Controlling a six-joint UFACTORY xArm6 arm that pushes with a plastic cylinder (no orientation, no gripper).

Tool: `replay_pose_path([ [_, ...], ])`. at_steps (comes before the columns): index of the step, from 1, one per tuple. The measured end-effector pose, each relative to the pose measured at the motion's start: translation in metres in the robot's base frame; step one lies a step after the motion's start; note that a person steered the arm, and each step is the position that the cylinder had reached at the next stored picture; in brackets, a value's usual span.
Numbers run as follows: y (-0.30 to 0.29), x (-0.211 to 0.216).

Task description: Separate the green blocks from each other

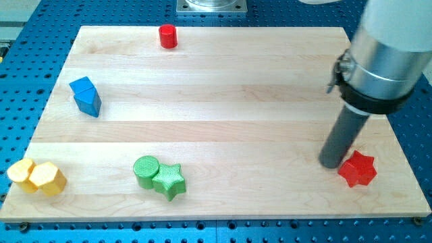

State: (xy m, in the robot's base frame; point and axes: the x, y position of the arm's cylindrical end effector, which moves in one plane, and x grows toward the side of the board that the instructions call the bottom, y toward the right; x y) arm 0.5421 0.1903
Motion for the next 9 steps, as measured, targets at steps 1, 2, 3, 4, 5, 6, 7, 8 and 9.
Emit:
replay_pose_path([
  [1, 0.030, 0.000],
  [2, -0.023, -0.018],
  [3, -0.137, 0.044],
  [4, -0.191, 0.077],
  [5, -0.315, 0.076],
  [6, -0.322, 0.028],
  [7, -0.239, -0.020],
  [8, -0.259, -0.020],
  [9, -0.305, 0.028],
])
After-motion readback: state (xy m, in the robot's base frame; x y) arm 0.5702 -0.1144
